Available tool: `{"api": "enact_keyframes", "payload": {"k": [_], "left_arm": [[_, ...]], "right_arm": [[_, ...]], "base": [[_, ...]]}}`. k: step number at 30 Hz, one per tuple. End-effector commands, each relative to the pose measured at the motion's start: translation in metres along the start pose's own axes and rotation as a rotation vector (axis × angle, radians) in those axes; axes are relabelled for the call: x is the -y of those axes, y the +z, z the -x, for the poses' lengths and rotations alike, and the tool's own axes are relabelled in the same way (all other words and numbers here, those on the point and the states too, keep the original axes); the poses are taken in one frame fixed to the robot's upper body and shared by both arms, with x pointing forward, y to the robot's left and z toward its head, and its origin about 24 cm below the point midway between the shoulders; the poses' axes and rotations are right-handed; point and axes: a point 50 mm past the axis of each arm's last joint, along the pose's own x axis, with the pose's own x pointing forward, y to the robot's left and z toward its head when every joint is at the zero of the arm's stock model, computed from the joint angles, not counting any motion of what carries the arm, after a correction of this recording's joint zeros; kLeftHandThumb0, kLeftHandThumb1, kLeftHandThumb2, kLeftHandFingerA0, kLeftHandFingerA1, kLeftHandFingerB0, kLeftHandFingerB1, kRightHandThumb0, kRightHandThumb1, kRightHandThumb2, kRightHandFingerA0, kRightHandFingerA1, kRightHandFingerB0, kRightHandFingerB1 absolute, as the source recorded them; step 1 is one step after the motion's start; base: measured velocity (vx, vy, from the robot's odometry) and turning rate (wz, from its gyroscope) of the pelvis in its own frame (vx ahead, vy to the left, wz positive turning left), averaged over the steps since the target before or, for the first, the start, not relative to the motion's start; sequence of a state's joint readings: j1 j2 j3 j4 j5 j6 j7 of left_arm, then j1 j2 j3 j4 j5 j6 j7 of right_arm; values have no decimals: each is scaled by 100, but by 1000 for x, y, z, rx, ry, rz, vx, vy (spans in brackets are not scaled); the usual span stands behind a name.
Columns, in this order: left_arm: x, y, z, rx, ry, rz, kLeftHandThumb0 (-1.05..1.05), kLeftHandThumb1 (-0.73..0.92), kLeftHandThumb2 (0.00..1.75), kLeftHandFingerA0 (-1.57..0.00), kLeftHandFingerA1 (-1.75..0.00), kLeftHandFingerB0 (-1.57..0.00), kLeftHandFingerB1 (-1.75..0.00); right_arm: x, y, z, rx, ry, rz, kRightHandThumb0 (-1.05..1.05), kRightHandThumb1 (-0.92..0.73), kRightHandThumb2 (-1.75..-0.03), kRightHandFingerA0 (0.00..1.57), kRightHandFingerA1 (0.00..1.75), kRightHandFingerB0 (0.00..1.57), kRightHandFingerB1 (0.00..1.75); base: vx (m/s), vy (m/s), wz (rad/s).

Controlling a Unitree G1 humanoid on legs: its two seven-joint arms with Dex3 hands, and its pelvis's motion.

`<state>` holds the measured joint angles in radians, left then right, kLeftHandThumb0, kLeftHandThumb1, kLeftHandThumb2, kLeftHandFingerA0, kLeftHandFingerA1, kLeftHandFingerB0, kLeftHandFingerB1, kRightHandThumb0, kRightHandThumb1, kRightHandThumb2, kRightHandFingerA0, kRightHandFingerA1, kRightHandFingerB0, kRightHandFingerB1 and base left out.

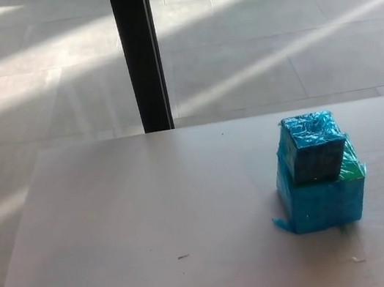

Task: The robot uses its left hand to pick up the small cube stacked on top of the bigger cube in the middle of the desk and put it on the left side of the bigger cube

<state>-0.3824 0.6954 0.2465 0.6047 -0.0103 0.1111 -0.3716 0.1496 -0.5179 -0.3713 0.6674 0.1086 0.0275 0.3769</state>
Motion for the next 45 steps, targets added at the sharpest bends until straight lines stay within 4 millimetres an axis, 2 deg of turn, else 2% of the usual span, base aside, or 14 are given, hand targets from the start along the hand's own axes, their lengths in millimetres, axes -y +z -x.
{"api": "enact_keyframes", "payload": {"k": [1, 2, 8, 13, 17, 20, 21, 29, 30, 32, 33, 34, 36, 45], "left_arm": [[-26, 84, -9, 122, 95, -191, -89, 71, 110, -20, -56, -7, -37], [-27, 96, -10, 149, 99, -207, -95, 91, 68, -26, -48, -13, -27], [-23, 168, -15, 311, 99, -310, -99, 76, 114, -27, -52, -9, -37], [1, 224, -9, 399, 78, -399, -100, 90, 68, -99, -88, -18, -31], [26, 244, -15, 418, 11, -394, -105, 72, 112, -47, -62, -12, -37], [58, 261, -17, 487, -75, -409, -101, 86, 67, -96, -85, -14, -29], [66, 263, -18, 489, -89, -412, -94, 67, 110, -37, -75, -5, -30], [143, 287, -23, 541, -248, -401, -105, 69, 112, -62, -69, -10, -40], [156, 291, -19, 557, -277, -399, -102, 87, 67, -68, -78, -13, -32], [179, 300, -11, 585, -320, -393, -105, 70, 112, -70, -81, -8, -38], [189, 303, -7, 602, -331, -403, -104, 88, 67, -78, -80, -15, -31], [198, 306, -5, 609, -347, -402, -102, 68, 117, -88, -87, -3, -42], [214, 310, 0, 617, -380, -389, -105, 86, 67, -78, -82, -16, -28], [260, 322, 16, 691, -453, -361, -96, 65, 108, -84, -100, -8, -43]], "right_arm": [[7, 1, 6, -2, 33, 26, -48, -69, -61, 45, 53, 34, 34], [7, -1, 5, -12, 39, 40, -52, -71, -61, 48, 51, 39, 34], [6, -5, 2, -80, 100, 78, -55, -55, -91, 44, 64, 34, 50], [5, -2, 4, -73, 116, 101, -54, -72, -62, 47, 58, 40, 35], [8, -2, 3, -77, 108, 98, -55, -71, -62, 48, 61, 43, 36], [9, -2, 2, -80, 109, 104, -54, -71, -62, 48, 60, 42, 35], [9, -2, 2, -77, 114, 104, -55, -71, -63, 46, 60, 41, 35], [10, 3, 0, -66, 124, 126, -55, -72, -62, 47, 58, 40, 34], [10, 3, 0, -63, 125, 123, -55, -72, -62, 47, 58, 40, 34], [9, 4, -1, -59, 127, 126, -55, -72, -62, 47, 58, 40, 34], [9, 5, 0, -56, 128, 132, -55, -72, -62, 47, 57, 40, 34], [8, 6, -1, -54, 131, 128, -54, -72, -62, 46, 56, 39, 34], [7, 6, -2, -55, 136, 117, -54, -72, -62, 46, 56, 40, 35], [7, 11, -2, -42, 141, 117, -56, -55, -92, 44, 65, 32, 50]], "base": [[0, 0, 0], [0, 0, 0], [0, 0, 0], [0, 0, 0], [0, 0, 0], [0, 0, 0], [0, 0, 0], [0, 0, 0], [0, 0, 0], [0, 0, 0], [0, 0, 0], [0, 0, 0], [0, 0, 0], [0, 0, 0]]}}
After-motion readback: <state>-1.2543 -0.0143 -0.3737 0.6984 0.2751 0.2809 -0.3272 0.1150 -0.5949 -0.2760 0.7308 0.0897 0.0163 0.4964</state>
